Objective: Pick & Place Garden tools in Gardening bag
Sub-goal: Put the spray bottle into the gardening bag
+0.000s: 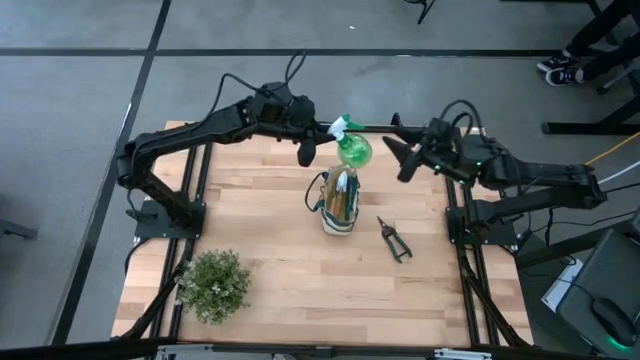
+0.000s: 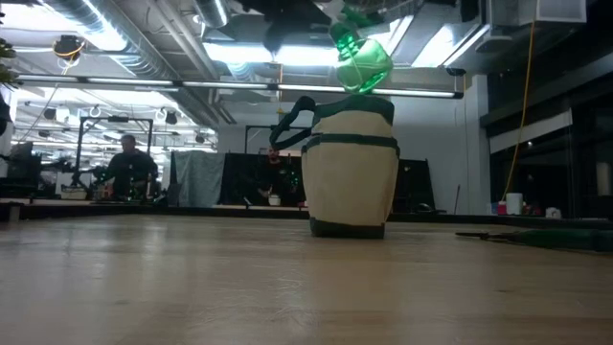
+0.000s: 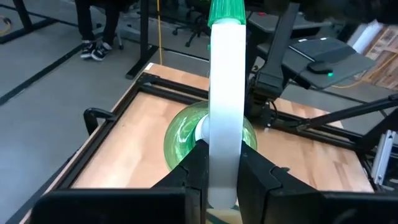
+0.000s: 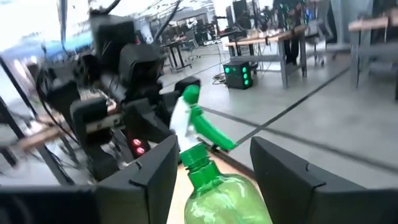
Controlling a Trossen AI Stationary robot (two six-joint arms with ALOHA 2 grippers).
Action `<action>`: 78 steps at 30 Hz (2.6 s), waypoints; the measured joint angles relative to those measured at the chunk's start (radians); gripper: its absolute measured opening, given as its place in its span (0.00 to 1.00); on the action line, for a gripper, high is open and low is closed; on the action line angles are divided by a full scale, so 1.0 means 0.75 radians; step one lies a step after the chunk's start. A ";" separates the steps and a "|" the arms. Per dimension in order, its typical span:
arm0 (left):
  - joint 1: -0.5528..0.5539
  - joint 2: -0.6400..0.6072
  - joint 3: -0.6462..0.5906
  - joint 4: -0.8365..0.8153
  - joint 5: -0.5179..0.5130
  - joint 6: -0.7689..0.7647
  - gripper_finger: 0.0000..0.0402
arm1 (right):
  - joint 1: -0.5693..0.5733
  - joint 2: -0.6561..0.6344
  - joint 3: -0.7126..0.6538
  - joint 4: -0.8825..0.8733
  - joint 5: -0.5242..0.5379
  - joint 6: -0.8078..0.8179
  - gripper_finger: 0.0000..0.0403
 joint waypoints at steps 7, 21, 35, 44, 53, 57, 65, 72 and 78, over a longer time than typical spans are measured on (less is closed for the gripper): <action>-0.056 -0.022 0.000 -0.071 0.004 -0.037 0.11 | -0.004 -0.081 0.001 -0.275 0.000 0.343 0.47; -0.189 -0.025 -0.001 -0.192 0.035 -0.117 0.11 | -0.004 -0.025 0.001 -0.617 -0.270 0.697 0.45; -0.252 0.042 -0.003 -0.283 -0.070 -0.152 0.12 | -0.004 0.139 0.001 -0.708 -0.284 0.720 0.45; -0.230 0.050 -0.003 -0.363 -0.122 -0.201 0.12 | -0.003 0.181 -0.001 -0.734 -0.385 0.757 0.45; -0.213 0.111 -0.003 -0.369 -0.254 -0.144 0.12 | -0.003 0.181 0.000 -0.729 -0.384 0.779 0.45; -0.213 0.155 -0.003 -0.369 -0.253 -0.143 0.12 | -0.004 0.181 0.000 -0.729 -0.372 0.778 0.45; -0.208 0.240 -0.003 -0.394 -0.194 -0.156 0.12 | -0.004 0.181 0.000 -0.733 -0.358 0.774 0.45; -0.155 0.324 -0.003 -0.400 0.095 -0.175 0.12 | -0.004 0.181 0.000 -0.733 -0.358 0.774 0.45; -0.116 0.388 0.000 -0.399 0.258 -0.180 0.12 | -0.004 0.181 0.000 -0.733 -0.359 0.774 0.45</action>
